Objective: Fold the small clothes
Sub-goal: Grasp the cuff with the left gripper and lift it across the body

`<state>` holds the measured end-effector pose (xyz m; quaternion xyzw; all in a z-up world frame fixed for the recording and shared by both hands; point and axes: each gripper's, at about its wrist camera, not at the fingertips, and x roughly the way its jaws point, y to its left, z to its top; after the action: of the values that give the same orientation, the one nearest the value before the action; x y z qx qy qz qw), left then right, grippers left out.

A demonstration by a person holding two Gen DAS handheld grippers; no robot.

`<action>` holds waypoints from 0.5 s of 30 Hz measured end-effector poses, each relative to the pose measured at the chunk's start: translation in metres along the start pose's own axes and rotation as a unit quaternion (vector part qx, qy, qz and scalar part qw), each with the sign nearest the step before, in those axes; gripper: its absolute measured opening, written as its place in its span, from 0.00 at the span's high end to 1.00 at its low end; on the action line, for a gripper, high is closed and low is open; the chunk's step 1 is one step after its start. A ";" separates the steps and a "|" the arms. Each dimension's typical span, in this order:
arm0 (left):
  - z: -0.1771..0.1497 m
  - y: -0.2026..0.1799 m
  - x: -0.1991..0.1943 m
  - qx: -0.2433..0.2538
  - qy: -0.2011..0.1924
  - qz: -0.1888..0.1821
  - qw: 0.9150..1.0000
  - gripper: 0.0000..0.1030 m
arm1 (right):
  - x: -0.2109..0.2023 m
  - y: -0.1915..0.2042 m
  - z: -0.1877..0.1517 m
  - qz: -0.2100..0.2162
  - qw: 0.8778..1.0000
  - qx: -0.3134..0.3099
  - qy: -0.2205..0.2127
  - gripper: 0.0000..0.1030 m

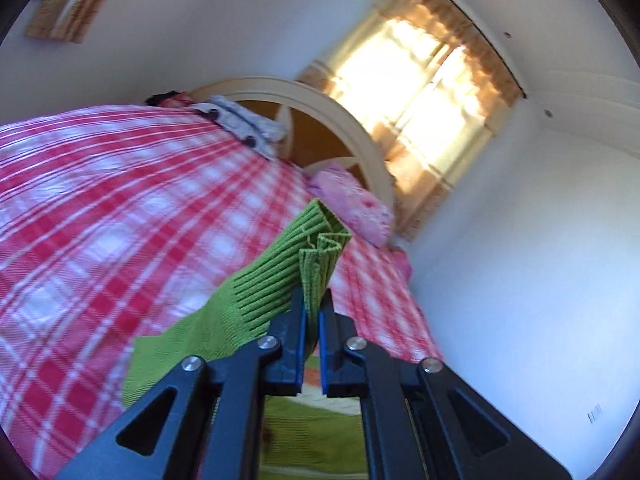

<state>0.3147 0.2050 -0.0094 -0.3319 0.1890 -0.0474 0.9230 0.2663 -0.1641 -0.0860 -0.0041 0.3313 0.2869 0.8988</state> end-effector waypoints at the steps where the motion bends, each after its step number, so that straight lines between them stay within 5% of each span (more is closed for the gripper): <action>1: -0.001 -0.007 0.004 0.001 0.002 -0.005 1.000 0.95 | -0.004 -0.002 -0.003 0.000 1.000 0.004 0.000 0.13; 15: -0.060 -0.118 0.081 0.027 0.066 -0.088 0.994 0.95 | -0.057 -0.039 -0.035 -0.017 0.998 0.059 -0.033 0.13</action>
<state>0.3709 0.0601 -0.0032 -0.3188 0.2178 -0.1552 0.9093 0.2309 -0.2331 -0.0860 0.0529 0.3176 0.2515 0.9127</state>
